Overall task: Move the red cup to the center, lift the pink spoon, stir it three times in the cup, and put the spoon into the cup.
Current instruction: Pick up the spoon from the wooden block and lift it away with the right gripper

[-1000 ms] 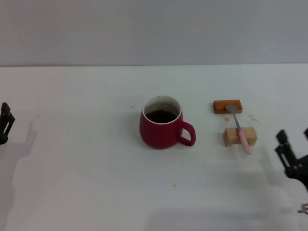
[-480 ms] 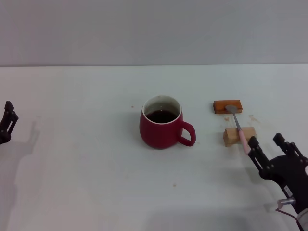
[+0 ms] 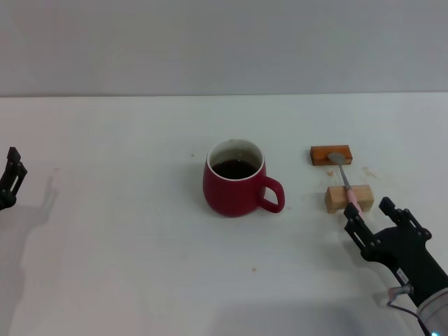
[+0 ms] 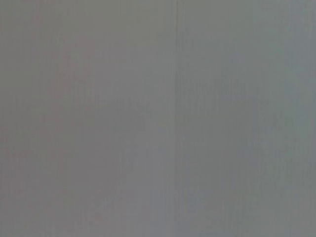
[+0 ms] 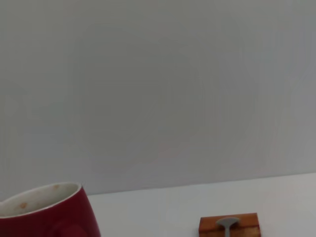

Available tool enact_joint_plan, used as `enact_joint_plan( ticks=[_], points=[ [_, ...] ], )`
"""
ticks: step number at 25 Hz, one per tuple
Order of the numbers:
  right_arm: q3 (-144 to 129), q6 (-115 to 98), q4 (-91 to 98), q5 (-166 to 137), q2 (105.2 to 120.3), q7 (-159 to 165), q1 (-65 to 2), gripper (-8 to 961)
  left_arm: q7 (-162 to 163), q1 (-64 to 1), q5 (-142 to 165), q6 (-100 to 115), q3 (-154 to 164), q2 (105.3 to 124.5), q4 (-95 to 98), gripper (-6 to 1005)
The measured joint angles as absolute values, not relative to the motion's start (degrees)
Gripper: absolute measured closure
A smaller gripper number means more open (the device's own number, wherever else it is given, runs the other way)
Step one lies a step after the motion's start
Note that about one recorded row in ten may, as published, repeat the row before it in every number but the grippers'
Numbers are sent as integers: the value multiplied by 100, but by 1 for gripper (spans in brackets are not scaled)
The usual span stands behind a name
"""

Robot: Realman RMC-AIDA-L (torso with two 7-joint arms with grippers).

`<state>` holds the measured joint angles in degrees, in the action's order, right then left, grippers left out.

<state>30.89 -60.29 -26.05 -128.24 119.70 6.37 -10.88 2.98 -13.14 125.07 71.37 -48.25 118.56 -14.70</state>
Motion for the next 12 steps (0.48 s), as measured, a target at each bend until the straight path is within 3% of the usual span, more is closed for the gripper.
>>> enact_joint_plan(
  ticks=[12],
  points=[
    [3091, -5751, -2628, -12824, 11971, 642, -1192, 365, 299, -1310, 12507, 7137, -4806, 11856, -1423, 149]
  ],
)
